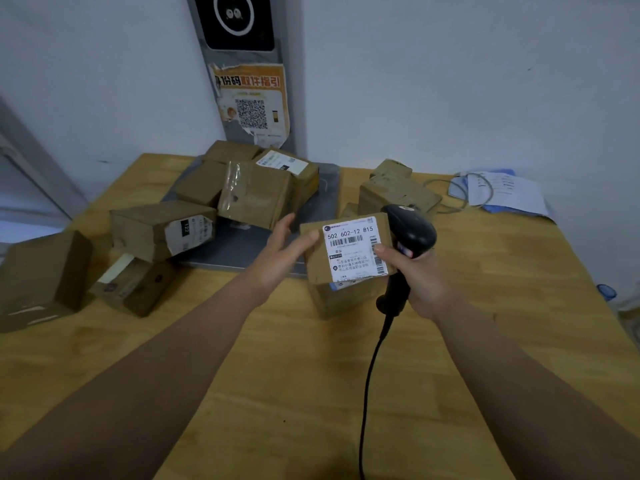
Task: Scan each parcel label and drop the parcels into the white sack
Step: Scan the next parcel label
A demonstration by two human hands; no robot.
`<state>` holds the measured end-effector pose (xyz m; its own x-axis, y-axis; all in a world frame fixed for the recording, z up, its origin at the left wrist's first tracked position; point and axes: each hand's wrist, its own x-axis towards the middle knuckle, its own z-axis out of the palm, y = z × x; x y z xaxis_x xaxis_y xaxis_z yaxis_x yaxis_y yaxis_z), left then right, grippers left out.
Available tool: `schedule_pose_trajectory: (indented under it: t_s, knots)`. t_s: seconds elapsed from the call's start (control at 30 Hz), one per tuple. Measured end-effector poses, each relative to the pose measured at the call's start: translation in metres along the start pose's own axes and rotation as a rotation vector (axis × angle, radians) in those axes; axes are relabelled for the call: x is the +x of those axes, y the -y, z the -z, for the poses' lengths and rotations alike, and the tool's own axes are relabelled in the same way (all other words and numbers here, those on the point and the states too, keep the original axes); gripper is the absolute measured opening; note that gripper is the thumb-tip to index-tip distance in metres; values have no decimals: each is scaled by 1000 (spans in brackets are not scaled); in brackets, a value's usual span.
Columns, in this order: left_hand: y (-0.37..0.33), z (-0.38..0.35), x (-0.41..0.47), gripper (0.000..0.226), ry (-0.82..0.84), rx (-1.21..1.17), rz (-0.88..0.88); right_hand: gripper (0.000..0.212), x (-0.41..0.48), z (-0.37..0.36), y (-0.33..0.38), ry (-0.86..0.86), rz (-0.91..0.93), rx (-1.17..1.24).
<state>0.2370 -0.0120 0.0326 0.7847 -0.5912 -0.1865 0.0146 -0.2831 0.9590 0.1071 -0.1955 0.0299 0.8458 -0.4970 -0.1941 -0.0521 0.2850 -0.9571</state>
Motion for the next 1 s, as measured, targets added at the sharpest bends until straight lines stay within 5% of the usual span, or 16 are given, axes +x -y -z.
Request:
schedule_pose_trajectory:
  t_s: [0.13, 0.23, 0.3, 0.43, 1.0]
  knots:
    - [6, 7, -4, 53, 58, -143, 168, 22, -4, -10, -5, -27, -34, -29]
    - [9, 9, 0, 60, -99, -159, 175, 20, -7, -17, -7, -216, -13, -192]
    - [10, 12, 3, 68, -204, -180, 165, 6, -15, -22, -7, -166, 16, -334]
    - [14, 18, 6, 77, -306, -111, 132, 22, -32, -38, -12, -27, -1, -504]
    - [25, 32, 9, 81, -382, -88, 127, 17, -40, -55, -12, -87, -51, -579]
